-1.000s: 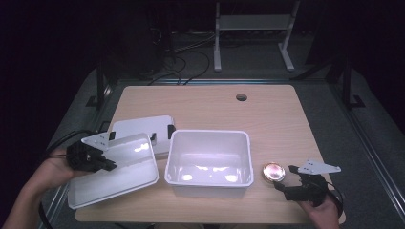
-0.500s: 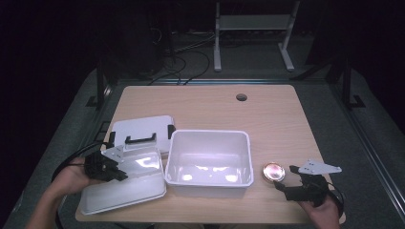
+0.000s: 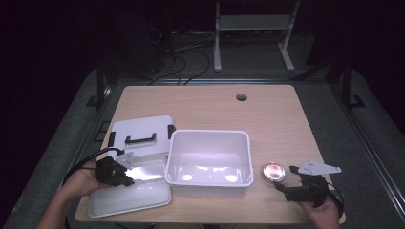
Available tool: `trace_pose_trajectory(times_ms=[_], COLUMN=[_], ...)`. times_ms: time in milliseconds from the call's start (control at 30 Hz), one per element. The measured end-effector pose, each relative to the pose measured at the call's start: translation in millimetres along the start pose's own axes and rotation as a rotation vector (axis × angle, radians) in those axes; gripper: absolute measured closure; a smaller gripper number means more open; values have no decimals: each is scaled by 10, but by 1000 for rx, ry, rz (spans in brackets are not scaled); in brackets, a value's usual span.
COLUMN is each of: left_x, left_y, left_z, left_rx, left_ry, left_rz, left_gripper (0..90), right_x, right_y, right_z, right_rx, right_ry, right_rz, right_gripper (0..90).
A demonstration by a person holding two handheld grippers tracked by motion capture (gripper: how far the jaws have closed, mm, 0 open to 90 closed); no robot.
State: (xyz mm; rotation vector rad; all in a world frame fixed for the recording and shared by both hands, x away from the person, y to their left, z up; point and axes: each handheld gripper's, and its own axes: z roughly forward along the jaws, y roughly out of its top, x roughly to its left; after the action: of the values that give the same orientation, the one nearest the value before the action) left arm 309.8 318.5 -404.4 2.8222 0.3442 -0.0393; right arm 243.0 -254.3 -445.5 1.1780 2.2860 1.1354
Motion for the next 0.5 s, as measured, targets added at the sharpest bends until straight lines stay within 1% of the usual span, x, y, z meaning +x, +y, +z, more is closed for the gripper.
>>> trace_pose_trajectory(times_ms=[67, 233, 400, 500], left_x=[4, 23, 29, 28], left_y=[18, 29, 10, -16], left_z=[32, 49, 87, 107], left_rx=[1, 4, 10, 6], left_ry=[-6, -7, -12, -10], left_rz=[2, 2, -2, -7], left_gripper=[894, 893, 892, 886], right_x=[0, 2, 5, 5], right_y=[-5, -9, -10, -10], right_z=[-1, -4, -8, 2], right_rx=[3, 4, 5, 10], right_ry=[0, 2, 1, 2], right_rz=[1, 2, 0, -2], right_gripper=[147, 147, 147, 147])
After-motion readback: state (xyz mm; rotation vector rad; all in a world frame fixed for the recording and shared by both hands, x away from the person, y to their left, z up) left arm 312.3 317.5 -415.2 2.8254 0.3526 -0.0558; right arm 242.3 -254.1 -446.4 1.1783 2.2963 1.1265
